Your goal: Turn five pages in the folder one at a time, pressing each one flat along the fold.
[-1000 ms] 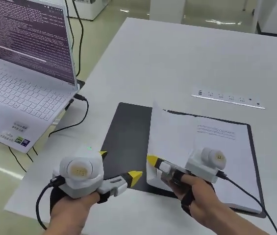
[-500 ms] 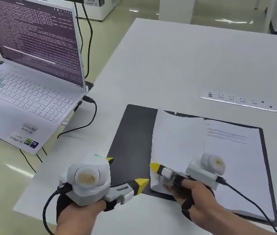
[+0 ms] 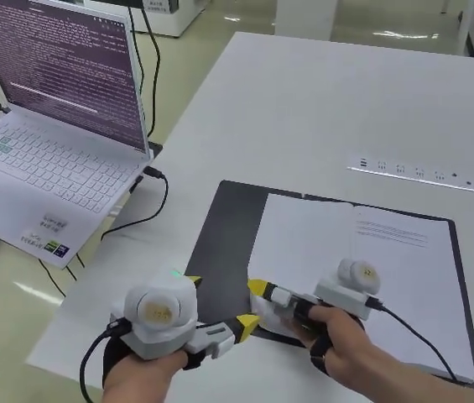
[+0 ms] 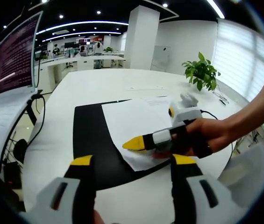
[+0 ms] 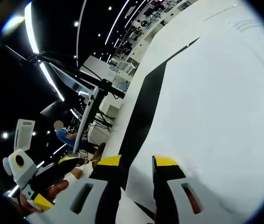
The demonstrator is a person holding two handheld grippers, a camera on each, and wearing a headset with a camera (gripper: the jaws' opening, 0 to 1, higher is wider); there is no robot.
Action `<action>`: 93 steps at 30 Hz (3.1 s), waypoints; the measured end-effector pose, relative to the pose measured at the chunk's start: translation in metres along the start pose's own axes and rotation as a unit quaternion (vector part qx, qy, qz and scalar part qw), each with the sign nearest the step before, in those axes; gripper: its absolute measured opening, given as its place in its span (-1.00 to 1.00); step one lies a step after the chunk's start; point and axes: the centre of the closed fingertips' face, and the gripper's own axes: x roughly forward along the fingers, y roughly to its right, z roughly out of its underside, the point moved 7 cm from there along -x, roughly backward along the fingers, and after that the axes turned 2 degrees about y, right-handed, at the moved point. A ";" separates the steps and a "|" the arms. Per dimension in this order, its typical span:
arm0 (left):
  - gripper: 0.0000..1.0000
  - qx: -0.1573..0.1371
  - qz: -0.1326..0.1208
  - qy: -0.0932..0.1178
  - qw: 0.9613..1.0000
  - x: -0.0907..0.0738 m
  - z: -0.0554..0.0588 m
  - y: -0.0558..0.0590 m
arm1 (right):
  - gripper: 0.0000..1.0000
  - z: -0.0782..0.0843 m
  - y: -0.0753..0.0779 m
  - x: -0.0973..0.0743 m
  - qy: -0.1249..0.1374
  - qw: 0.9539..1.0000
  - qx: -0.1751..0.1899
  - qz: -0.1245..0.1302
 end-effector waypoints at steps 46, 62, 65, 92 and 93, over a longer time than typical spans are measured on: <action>-0.94 0.036 0.046 -0.087 0.994 0.098 0.027 0.000 | -0.25 -0.029 0.026 -0.133 0.094 0.993 -0.048 0.059; -1.00 0.038 0.032 -0.095 0.994 0.101 0.038 0.000 | -0.35 -0.044 0.033 -0.122 0.101 0.991 -0.059 0.060; -1.00 0.039 0.029 -0.093 0.995 0.101 0.038 0.000 | -0.43 -0.052 0.035 -0.117 0.112 0.991 -0.053 0.053; -1.00 0.035 0.017 -0.087 0.995 0.102 0.039 0.000 | -1.00 -0.100 0.076 -0.080 0.145 0.986 -0.018 0.084; -1.00 0.035 0.017 -0.087 0.995 0.102 0.039 0.000 | -1.00 -0.101 0.079 -0.079 0.145 0.986 -0.020 0.083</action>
